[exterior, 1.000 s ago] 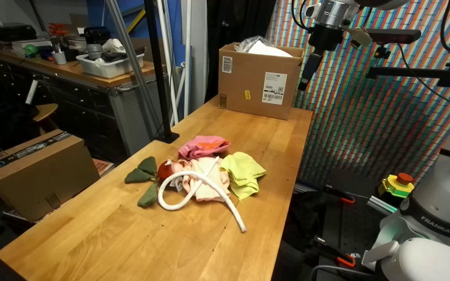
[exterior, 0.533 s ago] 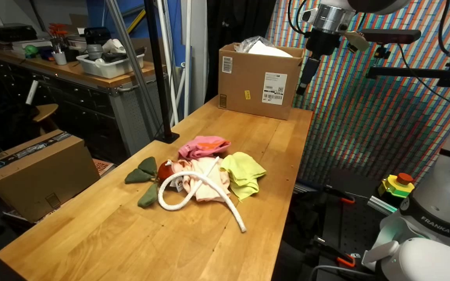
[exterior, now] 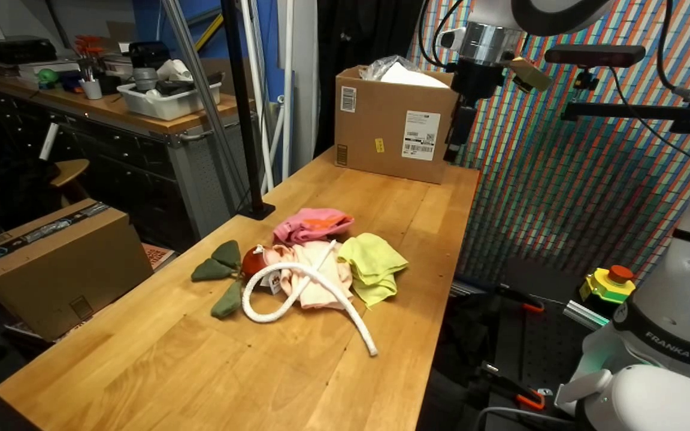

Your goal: Separate the things on the heap

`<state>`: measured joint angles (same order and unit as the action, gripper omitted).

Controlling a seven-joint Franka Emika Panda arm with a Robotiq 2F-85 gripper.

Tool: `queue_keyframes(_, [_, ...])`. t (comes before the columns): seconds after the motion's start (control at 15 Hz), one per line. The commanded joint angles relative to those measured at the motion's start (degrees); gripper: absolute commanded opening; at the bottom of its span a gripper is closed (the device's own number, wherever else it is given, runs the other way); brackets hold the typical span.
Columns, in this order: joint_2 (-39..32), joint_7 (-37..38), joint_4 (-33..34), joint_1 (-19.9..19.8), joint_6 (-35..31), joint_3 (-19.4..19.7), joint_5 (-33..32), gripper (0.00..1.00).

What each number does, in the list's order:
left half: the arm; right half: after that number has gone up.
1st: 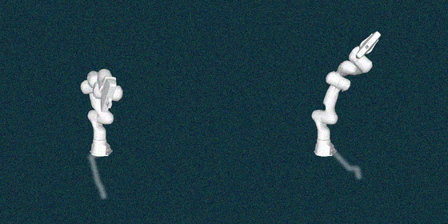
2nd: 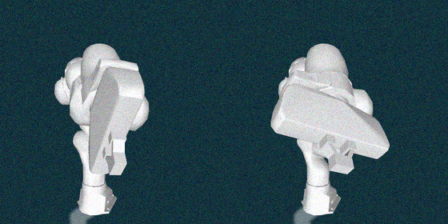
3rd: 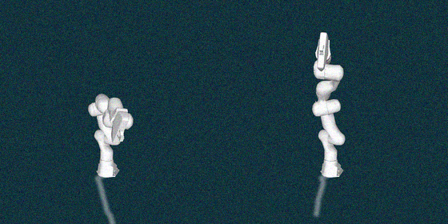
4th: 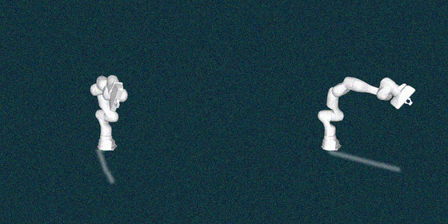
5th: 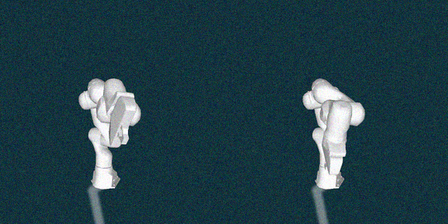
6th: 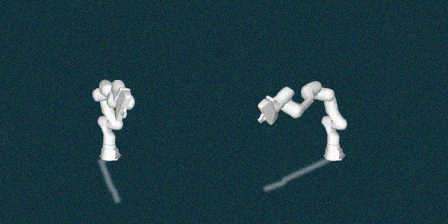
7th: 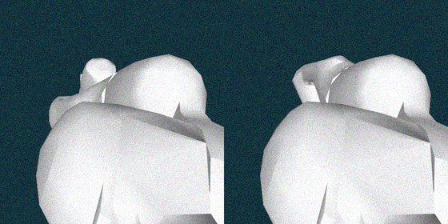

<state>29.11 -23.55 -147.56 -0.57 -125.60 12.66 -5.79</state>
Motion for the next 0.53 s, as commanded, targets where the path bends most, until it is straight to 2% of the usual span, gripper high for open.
queue_keyframes(0.0, [-4.7, -3.1, 1.0, 2.0, -3.9, -1.1, 1.5, 1.0])
queue_keyframes(0.4, [-11.3, -9.8, 0.6, 4.5, -15.2, -0.3, 5.7, 1.0])
queue_keyframes(0.47, [-12.7, -10.5, 1.0, 4.6, -15.1, -0.4, 6.4, 1.0])
